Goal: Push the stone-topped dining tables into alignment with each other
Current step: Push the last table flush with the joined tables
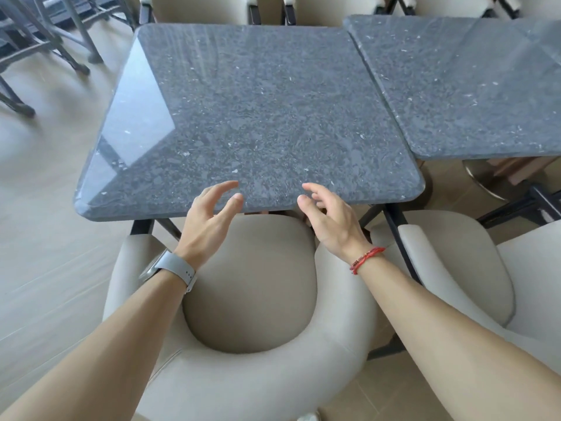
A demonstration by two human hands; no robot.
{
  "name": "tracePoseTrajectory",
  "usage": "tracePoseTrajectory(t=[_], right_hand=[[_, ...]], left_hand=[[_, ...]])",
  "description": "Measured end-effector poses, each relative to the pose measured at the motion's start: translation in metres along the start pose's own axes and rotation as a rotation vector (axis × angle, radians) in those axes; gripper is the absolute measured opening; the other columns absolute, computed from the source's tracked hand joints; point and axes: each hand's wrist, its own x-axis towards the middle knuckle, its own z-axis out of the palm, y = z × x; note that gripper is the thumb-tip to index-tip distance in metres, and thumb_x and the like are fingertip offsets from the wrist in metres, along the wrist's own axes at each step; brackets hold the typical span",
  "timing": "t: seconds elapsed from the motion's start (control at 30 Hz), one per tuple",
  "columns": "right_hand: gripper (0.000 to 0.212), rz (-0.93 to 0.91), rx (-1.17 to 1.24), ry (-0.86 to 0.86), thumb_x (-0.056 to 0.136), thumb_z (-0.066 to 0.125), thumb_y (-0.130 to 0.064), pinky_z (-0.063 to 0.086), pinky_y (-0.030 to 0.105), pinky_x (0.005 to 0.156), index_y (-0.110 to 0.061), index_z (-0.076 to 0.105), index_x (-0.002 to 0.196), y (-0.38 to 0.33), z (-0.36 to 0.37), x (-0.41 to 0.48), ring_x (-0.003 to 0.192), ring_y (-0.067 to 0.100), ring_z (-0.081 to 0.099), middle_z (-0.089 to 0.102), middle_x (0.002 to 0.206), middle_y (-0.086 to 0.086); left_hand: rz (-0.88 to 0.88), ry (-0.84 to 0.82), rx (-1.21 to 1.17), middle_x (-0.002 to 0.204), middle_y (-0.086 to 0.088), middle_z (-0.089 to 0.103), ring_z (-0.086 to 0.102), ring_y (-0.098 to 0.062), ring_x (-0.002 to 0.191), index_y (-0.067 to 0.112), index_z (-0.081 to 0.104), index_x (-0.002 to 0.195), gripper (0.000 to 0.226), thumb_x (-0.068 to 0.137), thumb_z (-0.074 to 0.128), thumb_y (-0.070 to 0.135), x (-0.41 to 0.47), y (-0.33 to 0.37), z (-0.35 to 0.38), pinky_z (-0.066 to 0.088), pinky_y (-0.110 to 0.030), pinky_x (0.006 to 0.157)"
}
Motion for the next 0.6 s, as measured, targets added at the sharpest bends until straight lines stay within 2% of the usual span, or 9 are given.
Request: tracePoseTrajectory(t=[0.1, 0.23, 0.3, 0.47, 0.53, 0.6], right_hand=[[0.054, -0.034, -0.125, 0.001, 0.093, 0.050, -0.056, 0.037, 0.028, 0.104, -0.028, 0.058, 0.139, 0.025, 0.011, 0.042, 0.128, 0.020, 0.052, 0.059, 0.134, 0.006], [0.075, -0.068, -0.267, 0.046, 0.079, 0.038, -0.074, 0.032, 0.033, 0.112, -0.029, 0.060, 0.135, 0.052, 0.030, 0.091, 0.133, 0.025, 0.045, 0.057, 0.137, 0.006], [0.077, -0.076, -0.349, 0.076, 0.076, 0.035, -0.077, 0.030, 0.040, 0.115, -0.033, 0.061, 0.133, 0.065, 0.040, 0.111, 0.136, 0.027, 0.040, 0.053, 0.142, 0.006], [0.064, -0.106, -0.455, 0.121, 0.083, 0.045, -0.074, 0.020, 0.047, 0.119, -0.037, 0.061, 0.133, 0.081, 0.067, 0.153, 0.146, 0.026, 0.028, 0.041, 0.154, 0.012], [0.060, -0.113, -0.505, 0.147, 0.088, 0.048, -0.071, 0.013, 0.048, 0.121, -0.039, 0.056, 0.138, 0.083, 0.079, 0.166, 0.151, 0.028, 0.020, 0.030, 0.162, 0.016], [0.069, -0.113, -0.606, 0.193, 0.086, 0.040, -0.076, 0.008, 0.052, 0.122, -0.042, 0.046, 0.146, 0.085, 0.092, 0.171, 0.153, 0.033, 0.014, 0.021, 0.165, 0.019]], left_hand=[[0.022, 0.066, 0.156, 0.147, 0.011, 0.051, 0.029, -0.016, 0.147, 0.040, 0.063, 0.131, 0.060, 0.082, 0.046, 0.069, 0.033, -0.025, 0.013, 0.022, -0.035, 0.119], [0.020, 0.111, 0.412, 0.162, 0.004, 0.036, 0.012, -0.018, 0.156, 0.042, 0.063, 0.131, 0.072, 0.075, 0.037, 0.078, 0.068, -0.056, 0.024, 0.004, -0.044, 0.126], [0.025, 0.103, 0.521, 0.164, 0.001, 0.033, 0.011, -0.021, 0.157, 0.041, 0.062, 0.134, 0.075, 0.075, 0.035, 0.079, 0.086, -0.074, 0.026, 0.002, -0.047, 0.126], [0.057, 0.121, 0.703, 0.168, -0.004, 0.026, 0.006, -0.030, 0.158, 0.037, 0.052, 0.146, 0.075, 0.082, 0.041, 0.075, 0.129, -0.108, 0.027, -0.002, -0.055, 0.126], [0.068, 0.121, 0.790, 0.169, -0.004, 0.024, 0.006, -0.034, 0.158, 0.039, 0.045, 0.150, 0.078, 0.083, 0.037, 0.078, 0.138, -0.118, 0.029, 0.000, -0.058, 0.126], [0.104, 0.116, 0.916, 0.167, -0.003, 0.027, 0.013, -0.035, 0.156, 0.041, 0.041, 0.151, 0.077, 0.086, 0.031, 0.080, 0.142, -0.125, 0.033, 0.007, -0.061, 0.124]])
